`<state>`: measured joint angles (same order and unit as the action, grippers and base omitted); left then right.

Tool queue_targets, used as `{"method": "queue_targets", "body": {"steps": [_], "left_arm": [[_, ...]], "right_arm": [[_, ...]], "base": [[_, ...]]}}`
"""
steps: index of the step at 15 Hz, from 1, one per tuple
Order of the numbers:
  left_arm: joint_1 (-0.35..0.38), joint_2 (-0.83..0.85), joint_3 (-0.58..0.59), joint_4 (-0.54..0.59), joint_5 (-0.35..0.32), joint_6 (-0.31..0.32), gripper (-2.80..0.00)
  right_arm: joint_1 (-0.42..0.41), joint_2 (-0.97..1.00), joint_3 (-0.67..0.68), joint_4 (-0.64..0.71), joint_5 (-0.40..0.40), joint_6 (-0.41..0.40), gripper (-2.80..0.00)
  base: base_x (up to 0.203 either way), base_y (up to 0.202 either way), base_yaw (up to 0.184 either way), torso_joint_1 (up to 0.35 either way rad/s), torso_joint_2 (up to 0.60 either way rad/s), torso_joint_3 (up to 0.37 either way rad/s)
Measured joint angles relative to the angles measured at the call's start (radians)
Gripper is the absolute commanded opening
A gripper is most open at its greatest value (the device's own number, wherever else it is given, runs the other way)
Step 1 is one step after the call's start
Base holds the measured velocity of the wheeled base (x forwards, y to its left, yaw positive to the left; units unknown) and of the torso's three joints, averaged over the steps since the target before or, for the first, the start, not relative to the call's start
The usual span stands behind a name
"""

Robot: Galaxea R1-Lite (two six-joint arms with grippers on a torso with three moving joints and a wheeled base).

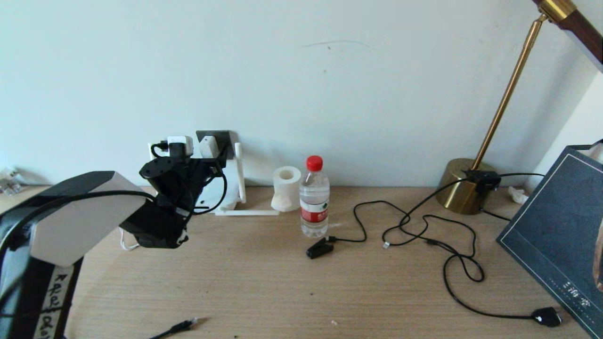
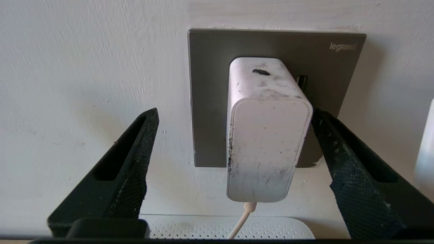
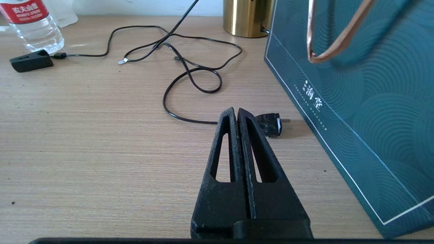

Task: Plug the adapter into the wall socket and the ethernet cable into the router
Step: Plug plug into socket, then pick up cable

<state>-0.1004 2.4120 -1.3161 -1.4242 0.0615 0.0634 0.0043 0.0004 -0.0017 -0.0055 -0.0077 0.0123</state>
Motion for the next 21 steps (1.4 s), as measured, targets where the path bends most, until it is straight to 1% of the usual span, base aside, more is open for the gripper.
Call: {"method": "queue_targets", "body": {"steps": [14, 21], "left_arm": [[-0.037, -0.028, 0.041, -0.025, -0.005, -0.002, 0.00], [-0.037, -0.028, 0.056, -0.028, -0.005, -0.003, 0.00]], "right_arm": [[0.000, 0.000, 0.000, 0.000, 0.000, 0.000, -2.80], [0.000, 0.000, 0.000, 0.000, 0.000, 0.000, -2.80]], "base": [[0.000, 0.000, 0.000, 0.000, 0.00, 0.000], [0.000, 0.000, 0.000, 0.000, 0.00, 0.000]]}}
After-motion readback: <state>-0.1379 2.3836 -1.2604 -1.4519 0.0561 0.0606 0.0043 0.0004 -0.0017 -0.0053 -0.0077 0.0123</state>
